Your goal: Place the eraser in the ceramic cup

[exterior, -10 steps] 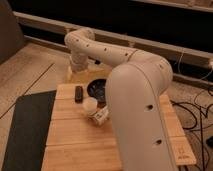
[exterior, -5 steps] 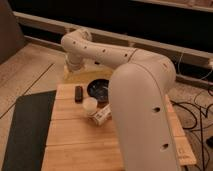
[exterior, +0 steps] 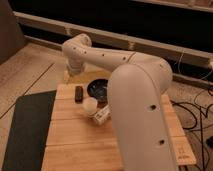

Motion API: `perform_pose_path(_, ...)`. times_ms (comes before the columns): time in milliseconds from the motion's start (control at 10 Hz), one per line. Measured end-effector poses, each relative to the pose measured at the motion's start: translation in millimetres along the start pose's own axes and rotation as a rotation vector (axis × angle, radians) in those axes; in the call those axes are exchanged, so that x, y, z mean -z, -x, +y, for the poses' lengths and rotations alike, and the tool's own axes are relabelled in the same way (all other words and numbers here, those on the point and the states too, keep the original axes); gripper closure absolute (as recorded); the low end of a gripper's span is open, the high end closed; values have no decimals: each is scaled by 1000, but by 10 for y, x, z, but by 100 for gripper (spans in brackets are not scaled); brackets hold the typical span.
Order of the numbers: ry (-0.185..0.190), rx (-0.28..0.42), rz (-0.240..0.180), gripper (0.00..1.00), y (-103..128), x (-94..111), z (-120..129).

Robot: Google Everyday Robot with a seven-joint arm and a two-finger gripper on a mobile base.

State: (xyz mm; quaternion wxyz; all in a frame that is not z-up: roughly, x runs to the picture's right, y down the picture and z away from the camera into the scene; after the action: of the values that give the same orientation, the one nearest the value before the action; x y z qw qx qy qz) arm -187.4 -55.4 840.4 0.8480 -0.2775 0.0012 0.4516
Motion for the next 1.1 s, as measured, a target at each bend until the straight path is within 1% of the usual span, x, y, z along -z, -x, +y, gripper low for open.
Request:
perform_pose_path(100,11,10,15,35,24,-92,38)
perform_pose_path(200,32,34,46,35,67,-269,152)
perform_pose_path(400,67,45,87,35,87,-509,267)
perform_pose_path(500,94,31,113,35,68,-666,289)
perform_pose_path(700,120,-13,143,35,32,-857,245)
perform_pose_path(900,120,-94,159,35,21,-973,94)
perform_pose_path(1100,115,-147,180,35,-9,-1063,-17)
